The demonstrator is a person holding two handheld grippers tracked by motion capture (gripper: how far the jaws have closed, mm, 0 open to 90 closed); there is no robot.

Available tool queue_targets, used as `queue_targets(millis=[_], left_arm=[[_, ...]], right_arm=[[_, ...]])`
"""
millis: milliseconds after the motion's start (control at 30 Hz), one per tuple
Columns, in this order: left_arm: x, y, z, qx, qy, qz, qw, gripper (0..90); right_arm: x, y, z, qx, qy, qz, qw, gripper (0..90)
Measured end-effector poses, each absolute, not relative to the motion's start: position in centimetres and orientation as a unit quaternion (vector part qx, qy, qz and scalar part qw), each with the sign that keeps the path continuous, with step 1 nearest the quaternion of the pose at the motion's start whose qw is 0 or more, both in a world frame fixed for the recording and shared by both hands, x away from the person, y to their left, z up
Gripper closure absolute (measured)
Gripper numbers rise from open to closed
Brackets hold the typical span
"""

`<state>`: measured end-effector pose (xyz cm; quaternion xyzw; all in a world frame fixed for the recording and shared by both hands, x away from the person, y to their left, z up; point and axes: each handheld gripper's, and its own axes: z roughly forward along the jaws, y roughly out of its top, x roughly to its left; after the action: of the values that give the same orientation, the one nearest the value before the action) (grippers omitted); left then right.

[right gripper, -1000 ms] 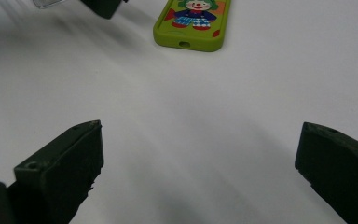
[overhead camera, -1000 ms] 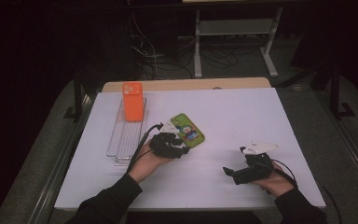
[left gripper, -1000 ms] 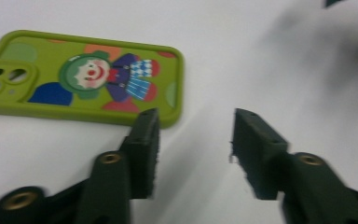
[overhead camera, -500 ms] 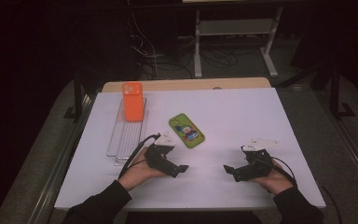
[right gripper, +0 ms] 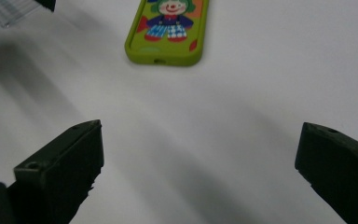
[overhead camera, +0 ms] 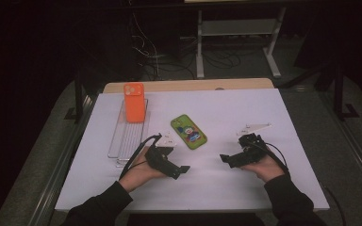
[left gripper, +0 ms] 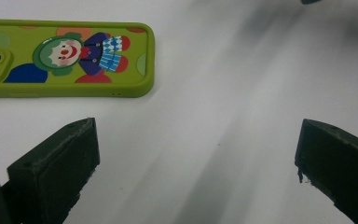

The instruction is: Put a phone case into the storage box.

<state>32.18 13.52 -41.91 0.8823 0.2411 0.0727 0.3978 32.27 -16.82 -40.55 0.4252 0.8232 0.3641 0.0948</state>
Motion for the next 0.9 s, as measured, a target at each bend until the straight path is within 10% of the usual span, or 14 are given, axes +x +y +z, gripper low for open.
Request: queue_targets(millis=[900], left_arm=[[32.2, 13.6, -41.9, 0.874, 0.26, 0.055, 0.408, 0.0]], right_arm=[[39.6, -8.4, -39.0, 0.417, 0.837, 0.341, 0.096, 0.5]])
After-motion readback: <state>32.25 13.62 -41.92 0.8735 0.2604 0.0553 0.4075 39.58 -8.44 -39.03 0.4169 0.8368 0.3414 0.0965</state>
